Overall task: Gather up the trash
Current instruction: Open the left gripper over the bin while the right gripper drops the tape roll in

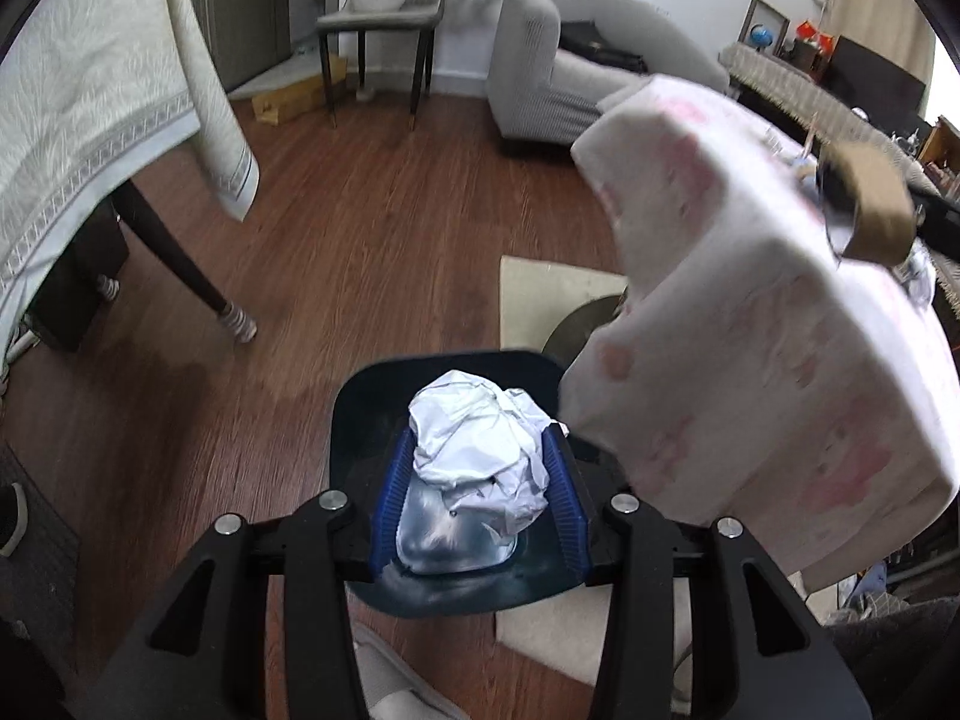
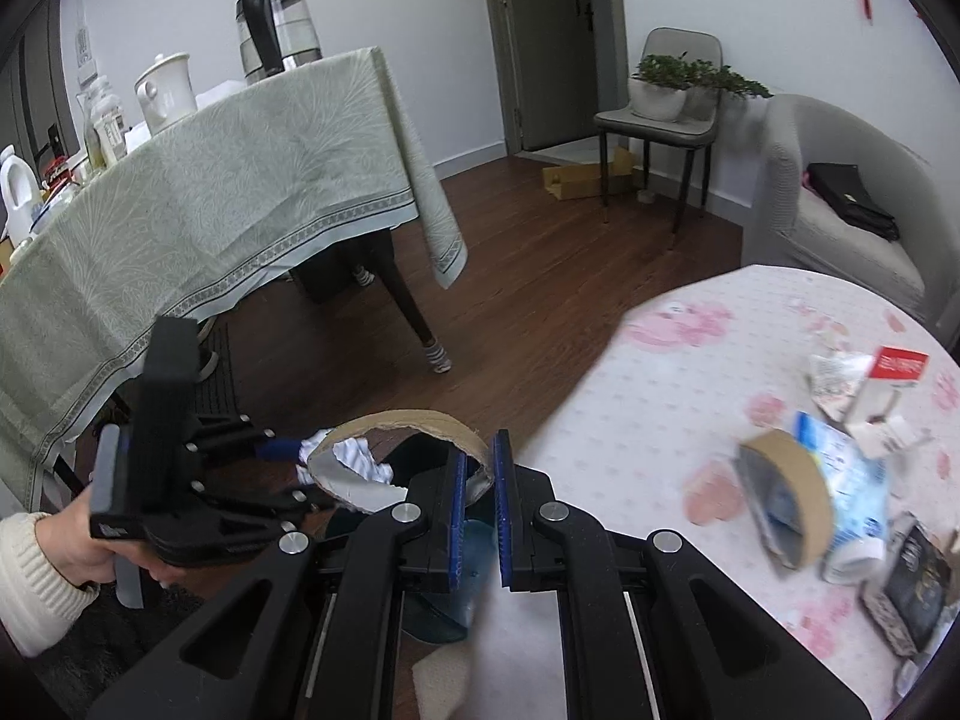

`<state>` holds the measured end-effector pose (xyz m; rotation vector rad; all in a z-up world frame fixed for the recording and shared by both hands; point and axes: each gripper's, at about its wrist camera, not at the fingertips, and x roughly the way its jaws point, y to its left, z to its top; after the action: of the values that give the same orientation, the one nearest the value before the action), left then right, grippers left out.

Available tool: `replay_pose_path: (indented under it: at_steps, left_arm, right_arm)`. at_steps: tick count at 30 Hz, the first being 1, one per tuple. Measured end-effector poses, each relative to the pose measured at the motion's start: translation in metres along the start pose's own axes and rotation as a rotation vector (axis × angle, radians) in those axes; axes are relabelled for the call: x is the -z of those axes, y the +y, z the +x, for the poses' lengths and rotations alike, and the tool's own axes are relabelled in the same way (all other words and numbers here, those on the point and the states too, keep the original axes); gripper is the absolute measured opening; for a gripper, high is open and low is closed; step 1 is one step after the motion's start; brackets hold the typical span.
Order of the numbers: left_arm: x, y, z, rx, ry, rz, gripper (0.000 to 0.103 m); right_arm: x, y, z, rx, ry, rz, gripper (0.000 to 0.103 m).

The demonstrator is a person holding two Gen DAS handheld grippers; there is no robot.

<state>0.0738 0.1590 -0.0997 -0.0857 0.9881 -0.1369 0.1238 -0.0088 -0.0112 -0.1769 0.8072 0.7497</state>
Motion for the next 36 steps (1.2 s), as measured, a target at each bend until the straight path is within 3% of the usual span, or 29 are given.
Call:
replay_pose_path:
  at_steps: [3,6,10,23,36]
  left_arm:
    - [0.005,0.008,0.005,-0.004,0.016,0.005,0.050]
    - [0.008,0.016,0.009,-0.012,0.036,-0.001,0.062]
    - [0.012,0.027,0.003,-0.017,0.029,-0.016,0.065]
    - [0.008,0.061,-0.054,-0.038,-0.121,-0.067,0.063]
    - [-0.004,0.071,-0.093,0.010,-0.224,-0.122,0.058]
  right_arm:
    - [-0.004,0.010,0.015,-0.016,0.017,-0.003,0.009]
    - [-0.007,0.021,0.032,-0.025,0.044,-0.006,0.009]
    - [-0.008,0.032,0.054,-0.006,0.088,-0.016,0.009]
    - [0.005,0.055,0.131,0.043,0.260,-0.029,0.009]
    - [0.056,0.056,0.213,0.078,0.499,-0.006,0.009]
